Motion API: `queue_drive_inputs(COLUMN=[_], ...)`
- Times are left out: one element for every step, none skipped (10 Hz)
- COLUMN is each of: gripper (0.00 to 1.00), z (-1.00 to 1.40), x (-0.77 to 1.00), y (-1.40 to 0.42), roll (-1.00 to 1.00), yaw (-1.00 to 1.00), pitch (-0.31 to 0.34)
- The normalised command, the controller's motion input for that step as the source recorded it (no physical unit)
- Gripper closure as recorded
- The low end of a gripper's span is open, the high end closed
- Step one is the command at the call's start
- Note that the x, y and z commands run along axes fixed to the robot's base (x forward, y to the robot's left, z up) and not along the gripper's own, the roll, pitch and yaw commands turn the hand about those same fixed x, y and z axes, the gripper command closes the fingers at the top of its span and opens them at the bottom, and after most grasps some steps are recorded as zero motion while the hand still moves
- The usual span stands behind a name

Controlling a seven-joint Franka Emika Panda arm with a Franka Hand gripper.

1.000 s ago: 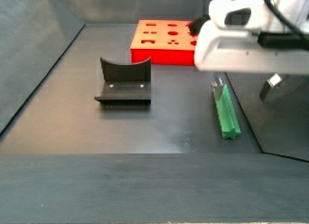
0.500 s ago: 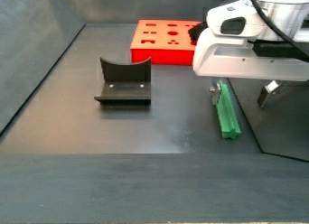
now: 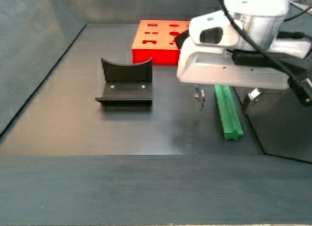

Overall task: Pick up the star object. Move up. Place the star object on the fixture. Regrasp the star object. Move to above the board. Insert the star object.
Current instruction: Pick up the star object.

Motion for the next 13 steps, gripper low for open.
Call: queue_drive_inputs(gripper=[0.00, 0.00, 0.00, 0.00, 0.00, 0.00, 0.00, 0.00, 0.00, 0.00, 0.00, 0.00, 0.00], z=[-0.54, -0.48, -0.07, -0.03, -0.01, 0.00, -0.18, -0.13, -0.01, -0.01, -0.05, -0.05, 0.00], x=[0.04, 0.00, 0.00, -0.07, -0.29, 0.02, -0.22, -0.13, 0.00, -0.01, -0.09, -0.03, 0.00], y=[-0.34, -0.30, 0.00, 0.08, 0.28, 0.00, -0.14, 0.00, 0.00, 0.00, 0.00, 0.00, 0.00], roll=[0.15, 0.11, 0.00, -0.07, -0.19, 0.00, -0.10, -0.15, 0.00, -0.12, -0.15, -0.01, 0.00], yaw=[-0.02, -0.01, 0.00, 0.00, 0.00, 0.00, -0.10, 0.00, 0.00, 0.00, 0.00, 0.00, 0.00], pitch=[-0.074, -0.176, -0.131, -0.173, -0.321, 0.000, -0.394, -0.389, -0.023, -0.184, -0.361, -0.133, 0.009])
